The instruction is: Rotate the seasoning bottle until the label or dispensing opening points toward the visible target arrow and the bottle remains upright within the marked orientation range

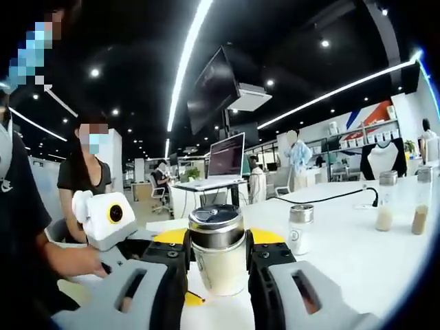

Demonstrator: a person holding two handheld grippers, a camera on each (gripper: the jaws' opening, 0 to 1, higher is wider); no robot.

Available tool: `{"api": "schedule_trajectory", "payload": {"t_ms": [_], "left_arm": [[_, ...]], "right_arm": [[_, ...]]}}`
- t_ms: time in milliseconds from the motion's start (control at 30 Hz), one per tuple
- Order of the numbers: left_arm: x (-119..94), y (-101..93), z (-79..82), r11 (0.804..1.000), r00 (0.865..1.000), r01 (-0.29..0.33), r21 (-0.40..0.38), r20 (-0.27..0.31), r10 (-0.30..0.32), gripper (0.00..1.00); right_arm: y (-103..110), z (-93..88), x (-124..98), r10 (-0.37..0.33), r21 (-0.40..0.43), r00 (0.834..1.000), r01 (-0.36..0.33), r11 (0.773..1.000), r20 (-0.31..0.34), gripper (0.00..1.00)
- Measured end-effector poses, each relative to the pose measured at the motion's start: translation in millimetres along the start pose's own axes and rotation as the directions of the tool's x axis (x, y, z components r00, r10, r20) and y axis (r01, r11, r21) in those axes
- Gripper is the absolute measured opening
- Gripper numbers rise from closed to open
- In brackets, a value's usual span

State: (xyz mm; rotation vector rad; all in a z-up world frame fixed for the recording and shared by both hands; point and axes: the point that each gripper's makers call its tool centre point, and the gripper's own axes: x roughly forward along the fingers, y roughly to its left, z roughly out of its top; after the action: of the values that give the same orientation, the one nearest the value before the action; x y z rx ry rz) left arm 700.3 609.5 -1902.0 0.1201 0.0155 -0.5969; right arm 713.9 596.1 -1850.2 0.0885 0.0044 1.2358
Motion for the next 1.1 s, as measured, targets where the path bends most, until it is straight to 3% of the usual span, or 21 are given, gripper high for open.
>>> {"api": "schedule_trajectory", "payload": {"t_ms": [367, 633, 1100], "left_arm": [[1.2, -7.8, 8.9, 0.996, 0.996, 0.074, -0.047, 0.05, -0.072, 0.79], [5.6, -11.3, -4.5, 0.995, 0.995, 0.093, -0.022, -0.022, -0.093, 1.0], [4.4, -10.2, -3.4, 0.991, 0.994, 0.11, -0.082, -0.004, -0.111, 1.0]], "right_arm": [[-42.3, -6.7, -6.0, 0.031, 0.0, 0.998, -0.031, 1.0, -0.06, 0.29], [-72.7, -16.6, -8.0, 0.019, 0.016, 0.995, -0.017, 1.0, -0.096, 0.29], [-128.6, -25.5, -0.3, 0.005, 0.055, 0.992, 0.002, 0.998, -0.129, 0.29]]}}
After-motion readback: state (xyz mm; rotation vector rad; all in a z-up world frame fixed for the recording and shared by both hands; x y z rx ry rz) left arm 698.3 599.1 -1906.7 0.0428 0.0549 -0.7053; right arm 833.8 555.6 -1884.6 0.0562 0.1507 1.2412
